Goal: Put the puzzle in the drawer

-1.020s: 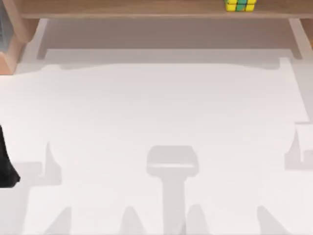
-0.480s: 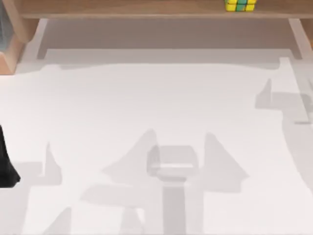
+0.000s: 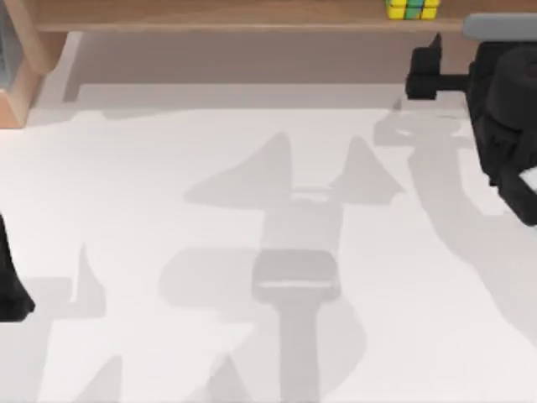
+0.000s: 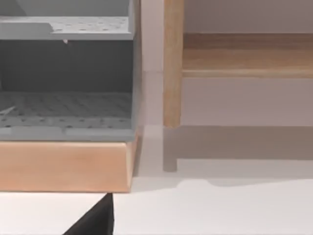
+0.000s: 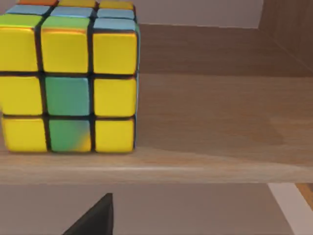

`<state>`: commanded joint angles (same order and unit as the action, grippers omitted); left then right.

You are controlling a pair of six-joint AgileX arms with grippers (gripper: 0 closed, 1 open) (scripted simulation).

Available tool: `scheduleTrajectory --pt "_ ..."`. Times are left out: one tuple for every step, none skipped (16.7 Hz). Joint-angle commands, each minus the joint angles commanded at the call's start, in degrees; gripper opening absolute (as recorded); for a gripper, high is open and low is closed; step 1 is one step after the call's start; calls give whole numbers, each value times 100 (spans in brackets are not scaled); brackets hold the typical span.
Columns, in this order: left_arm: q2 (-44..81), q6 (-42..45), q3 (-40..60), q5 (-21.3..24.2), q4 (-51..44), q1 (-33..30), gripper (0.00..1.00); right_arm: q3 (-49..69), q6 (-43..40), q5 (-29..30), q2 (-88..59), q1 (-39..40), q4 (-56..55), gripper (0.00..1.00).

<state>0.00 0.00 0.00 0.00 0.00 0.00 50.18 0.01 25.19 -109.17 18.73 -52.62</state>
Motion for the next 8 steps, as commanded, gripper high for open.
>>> scheduleTrajectory --pt "0 0 0 0 0 0 100 210 8 40 -297 121 -172 100" --pt "0 0 0 0 0 0 100 399 23 63 -533 238 -325 100" --pt "0 0 0 0 0 0 100 564 42 74 -709 343 -460 100" --pt "0 0 0 0 0 0 100 698 62 75 -826 428 -570 100" --pt "0 0 0 0 0 0 100 788 78 70 -889 488 -647 100" --pt "0 0 0 0 0 0 100 832 87 64 -920 517 -684 100" --pt "0 0 0 0 0 0 100 835 88 64 -922 519 -686 100" --pt "0 0 0 0 0 0 100 835 88 64 -922 519 -686 100"
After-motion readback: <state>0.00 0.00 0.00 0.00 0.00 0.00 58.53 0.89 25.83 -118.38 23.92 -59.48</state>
